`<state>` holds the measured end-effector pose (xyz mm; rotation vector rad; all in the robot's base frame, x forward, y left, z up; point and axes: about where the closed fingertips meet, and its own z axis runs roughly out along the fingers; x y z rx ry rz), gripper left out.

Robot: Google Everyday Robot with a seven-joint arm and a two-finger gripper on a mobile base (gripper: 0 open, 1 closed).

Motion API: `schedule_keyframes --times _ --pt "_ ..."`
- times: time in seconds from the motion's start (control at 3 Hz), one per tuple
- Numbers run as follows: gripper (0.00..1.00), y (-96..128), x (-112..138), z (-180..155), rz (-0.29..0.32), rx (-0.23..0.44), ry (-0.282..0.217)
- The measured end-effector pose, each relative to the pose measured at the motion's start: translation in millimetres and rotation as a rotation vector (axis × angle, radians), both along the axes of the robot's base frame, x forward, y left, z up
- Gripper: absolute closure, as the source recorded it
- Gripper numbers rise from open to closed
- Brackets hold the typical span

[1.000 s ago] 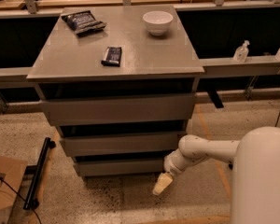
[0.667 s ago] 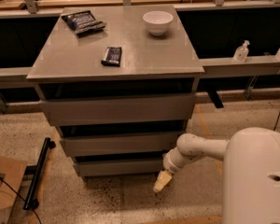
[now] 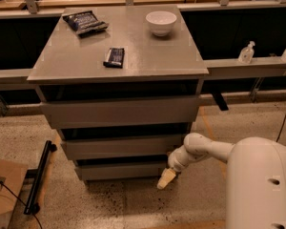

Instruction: Open bottom drawer

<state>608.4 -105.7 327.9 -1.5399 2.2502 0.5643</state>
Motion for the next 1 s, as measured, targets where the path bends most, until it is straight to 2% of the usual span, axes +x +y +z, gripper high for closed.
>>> schedule_keyframes --times 0.67,1.0 --pt "0.0 17.8 -11.9 -40.1 0.038 -0.057 0.072" --pt "0.0 19.4 -7.5 -56.6 0.037 -0.077 0.068"
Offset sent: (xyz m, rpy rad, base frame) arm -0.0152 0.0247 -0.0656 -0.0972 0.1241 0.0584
